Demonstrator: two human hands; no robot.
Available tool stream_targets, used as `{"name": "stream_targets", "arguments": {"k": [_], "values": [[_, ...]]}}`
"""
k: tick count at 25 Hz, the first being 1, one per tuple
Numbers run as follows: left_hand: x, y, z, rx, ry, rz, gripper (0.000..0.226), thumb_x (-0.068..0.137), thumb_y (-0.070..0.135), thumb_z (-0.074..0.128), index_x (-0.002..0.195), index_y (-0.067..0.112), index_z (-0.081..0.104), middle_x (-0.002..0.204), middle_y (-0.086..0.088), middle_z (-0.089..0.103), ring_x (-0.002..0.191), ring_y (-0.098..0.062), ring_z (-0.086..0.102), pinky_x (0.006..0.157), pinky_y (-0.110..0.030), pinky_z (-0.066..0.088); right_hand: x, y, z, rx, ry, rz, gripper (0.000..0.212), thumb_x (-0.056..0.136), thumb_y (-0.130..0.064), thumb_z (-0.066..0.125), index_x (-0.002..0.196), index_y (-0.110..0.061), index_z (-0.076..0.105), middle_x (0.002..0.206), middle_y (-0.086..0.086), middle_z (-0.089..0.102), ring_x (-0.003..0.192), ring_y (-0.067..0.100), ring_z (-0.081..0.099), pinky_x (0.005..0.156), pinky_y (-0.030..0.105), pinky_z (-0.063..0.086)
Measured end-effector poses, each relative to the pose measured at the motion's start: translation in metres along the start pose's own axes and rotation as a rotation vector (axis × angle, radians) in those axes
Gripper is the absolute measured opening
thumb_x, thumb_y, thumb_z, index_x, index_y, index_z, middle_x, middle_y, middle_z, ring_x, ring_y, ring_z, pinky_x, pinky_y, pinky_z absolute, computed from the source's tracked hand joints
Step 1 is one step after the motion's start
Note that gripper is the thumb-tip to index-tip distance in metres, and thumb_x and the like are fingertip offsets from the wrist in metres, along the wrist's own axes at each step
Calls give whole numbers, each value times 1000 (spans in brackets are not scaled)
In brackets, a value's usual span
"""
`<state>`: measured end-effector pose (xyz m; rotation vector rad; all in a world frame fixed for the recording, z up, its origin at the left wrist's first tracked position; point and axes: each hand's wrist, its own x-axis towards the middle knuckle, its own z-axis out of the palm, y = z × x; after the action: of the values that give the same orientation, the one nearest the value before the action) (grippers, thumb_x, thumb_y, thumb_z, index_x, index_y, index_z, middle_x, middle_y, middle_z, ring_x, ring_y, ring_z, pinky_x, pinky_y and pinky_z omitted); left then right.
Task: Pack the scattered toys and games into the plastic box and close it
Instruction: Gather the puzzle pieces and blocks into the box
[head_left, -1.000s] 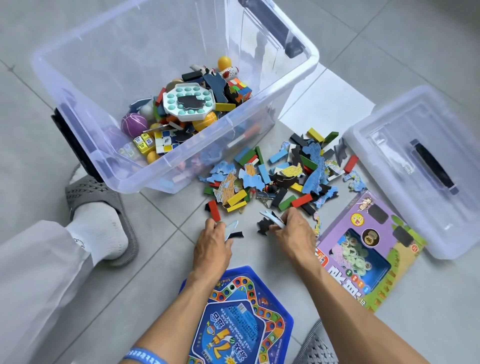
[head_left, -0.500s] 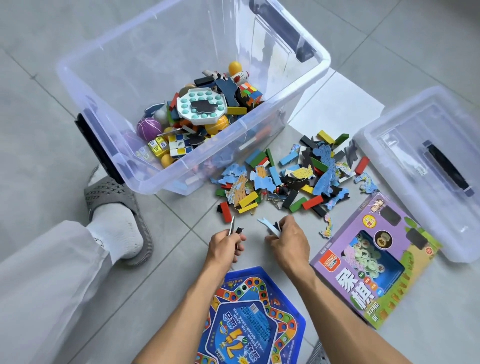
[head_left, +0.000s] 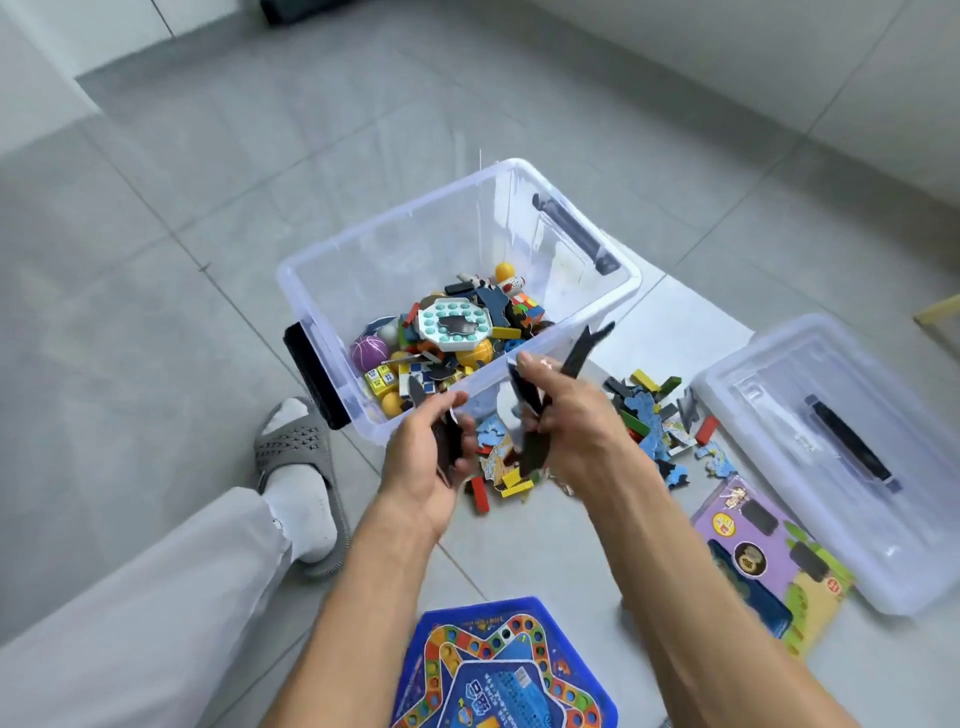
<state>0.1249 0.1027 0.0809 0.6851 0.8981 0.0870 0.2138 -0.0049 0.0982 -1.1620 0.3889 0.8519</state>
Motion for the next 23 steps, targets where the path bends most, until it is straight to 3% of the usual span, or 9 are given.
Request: {"name": "stream_targets", "arguments": {"k": [1,3,6,8,11,14,17,19,23], "values": [[-4,29,13,-18,-43,57,20,93,29,53,98,11,61,67,-2,60,54,-12,56,45,-19,41,-1,-24,26,19,-19,4,21,87,-21,71,104,-9,65,70,6,61,48,15,55,46,24,42],[-17,74,34,-52,-110,65,54,92,51,50,117,5,61,100,-15,71,88,-27,70,81,-38,55,-9,-61,63,45,-37,40,36,91,-33,67,118,-11,59,91,15,65,72,24,66,64,34,54],[-36,92,32,-59,-5,15,84,93,64,37,146,-1,31,148,-23,39,136,-38,39,108,-51,32,-26,-75,67,-56,65,83,67,95,-49,54,146,-11,35,154,20,30,139,38,36,109,50,35],[-48,78,18,-43,22,47,81,96,60,35,149,0,25,154,-19,30,141,-34,32,111,-48,29,-45,-68,50,-164,42,70,77,96,-48,53,151,-5,23,158,20,20,143,39,28,112,48,33],[-70,46,-6,2,10,45,68,99,54,34,146,6,35,150,-17,39,134,-33,43,110,-47,35,-90,-58,27,-477,57,23,58,94,-44,58,135,-5,44,141,18,42,117,34,49,98,41,42],[-86,24,-16,116,-16,35,62,100,52,33,140,7,45,143,-15,49,125,-32,52,101,-43,41,-138,-80,17,-706,57,-54,35,91,-38,64,110,-9,57,115,11,51,88,23,52,84,34,44],[-96,16,-13,176,-42,26,58,100,50,34,137,7,48,137,-13,54,122,-32,54,94,-41,42,-190,-117,14,-921,83,-153,39,91,-32,65,124,-11,60,123,6,56,98,23,58,89,34,50],[-94,11,-6,180,-7,52,54,100,48,37,131,6,53,128,-12,58,116,-30,57,86,-38,46,-210,-133,7,-969,53,-212,23,92,-27,65,112,-16,65,122,3,61,102,21,61,96,36,50],[-69,-19,-5,281,145,99,31,96,34,50,108,9,64,94,-7,66,76,-19,59,59,-28,44,-188,-115,-22,-910,26,-177,21,93,-15,64,113,-14,67,120,3,67,106,24,64,98,41,52]]}}
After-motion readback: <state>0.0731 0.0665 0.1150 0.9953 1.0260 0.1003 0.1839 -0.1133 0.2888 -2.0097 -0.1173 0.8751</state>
